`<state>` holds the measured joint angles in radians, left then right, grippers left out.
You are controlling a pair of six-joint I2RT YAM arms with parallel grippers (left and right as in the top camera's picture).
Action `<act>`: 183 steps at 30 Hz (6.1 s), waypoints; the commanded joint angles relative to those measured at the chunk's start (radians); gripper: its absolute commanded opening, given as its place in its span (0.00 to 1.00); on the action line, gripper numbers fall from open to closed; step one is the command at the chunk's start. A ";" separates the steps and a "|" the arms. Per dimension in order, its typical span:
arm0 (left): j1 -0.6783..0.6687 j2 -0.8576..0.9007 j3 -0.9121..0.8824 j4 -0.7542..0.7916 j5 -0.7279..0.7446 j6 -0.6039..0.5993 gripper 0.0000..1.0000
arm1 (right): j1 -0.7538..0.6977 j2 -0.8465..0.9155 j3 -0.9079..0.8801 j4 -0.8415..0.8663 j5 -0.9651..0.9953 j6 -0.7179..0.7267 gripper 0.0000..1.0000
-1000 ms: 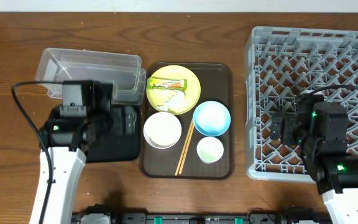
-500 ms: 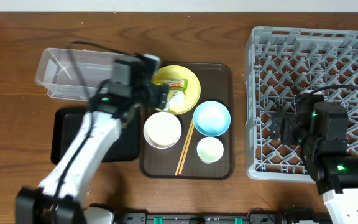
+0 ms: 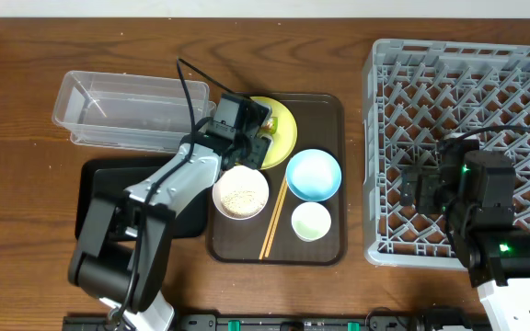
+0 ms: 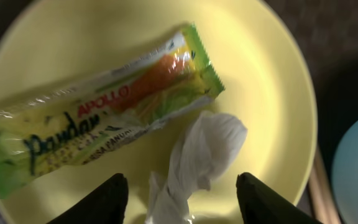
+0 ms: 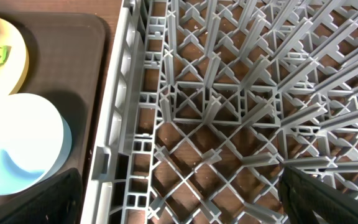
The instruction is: Sort waste into correct bins and load items into the dishwasher rack
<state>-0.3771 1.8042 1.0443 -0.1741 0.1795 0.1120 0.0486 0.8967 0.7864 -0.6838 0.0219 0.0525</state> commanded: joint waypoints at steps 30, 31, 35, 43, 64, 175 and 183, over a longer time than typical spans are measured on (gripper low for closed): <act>0.100 -0.268 0.022 0.042 -0.072 -0.047 0.06 | -0.010 -0.002 0.020 0.003 -0.003 0.010 0.99; 0.122 -0.285 0.022 0.042 -0.097 -0.047 0.06 | -0.010 -0.002 0.020 0.003 -0.003 0.010 0.99; 0.227 -0.302 0.022 0.048 -0.151 -0.046 0.07 | -0.010 -0.002 0.020 0.003 0.000 0.010 0.99; 0.356 -0.267 0.022 0.083 -0.135 -0.046 0.47 | -0.010 -0.002 0.021 0.003 0.000 0.010 0.99; 0.017 -0.141 0.022 0.103 -0.072 0.434 0.77 | -0.010 -0.002 0.020 0.002 0.000 0.010 0.99; -0.207 -0.152 -0.016 -0.386 -0.135 -0.534 0.74 | -0.010 0.000 0.020 -0.009 0.003 0.011 0.99; -0.229 -0.059 -0.016 -0.401 -0.076 -0.563 0.51 | -0.010 0.000 0.020 -0.009 0.003 0.011 0.99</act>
<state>-0.5972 1.7241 1.0389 -0.5716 0.0769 -0.4355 0.0486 0.8967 0.7883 -0.6914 0.0223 0.0525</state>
